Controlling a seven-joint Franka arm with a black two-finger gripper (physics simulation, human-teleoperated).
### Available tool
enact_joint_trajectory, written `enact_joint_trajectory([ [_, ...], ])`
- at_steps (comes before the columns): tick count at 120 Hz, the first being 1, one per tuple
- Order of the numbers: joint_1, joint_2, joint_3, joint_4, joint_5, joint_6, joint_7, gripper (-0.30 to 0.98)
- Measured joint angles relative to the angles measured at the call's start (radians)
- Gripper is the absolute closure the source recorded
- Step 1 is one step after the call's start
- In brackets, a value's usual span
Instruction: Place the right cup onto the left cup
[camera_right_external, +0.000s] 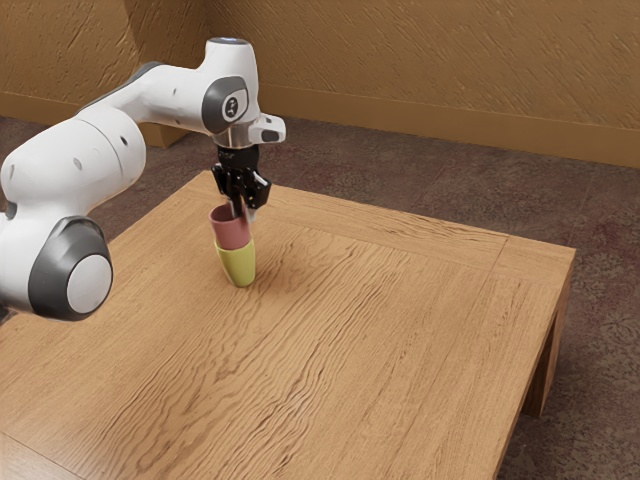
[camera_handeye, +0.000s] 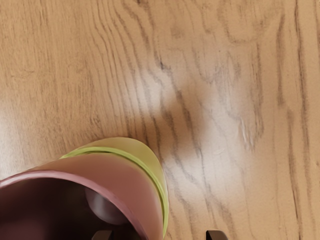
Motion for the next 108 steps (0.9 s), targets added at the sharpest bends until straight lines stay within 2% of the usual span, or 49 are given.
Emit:
enact_joint_trajectory([
  [27, -0.008, -0.024, -0.001, 0.0, -0.004, -0.01, 0.002, 0.38],
  [48, -0.038, -0.11, 0.0, -0.027, -0.007, -0.02, -0.001, 0.3],
  [73, -0.091, -0.316, 0.004, -0.289, -0.029, -0.011, -0.004, 0.11],
  [100, -0.176, -0.54, 0.017, -0.579, -0.029, 0.022, -0.026, 0.04],
  [108, -0.221, -0.593, 0.05, -0.646, -0.027, 0.029, -0.037, 0.03],
])
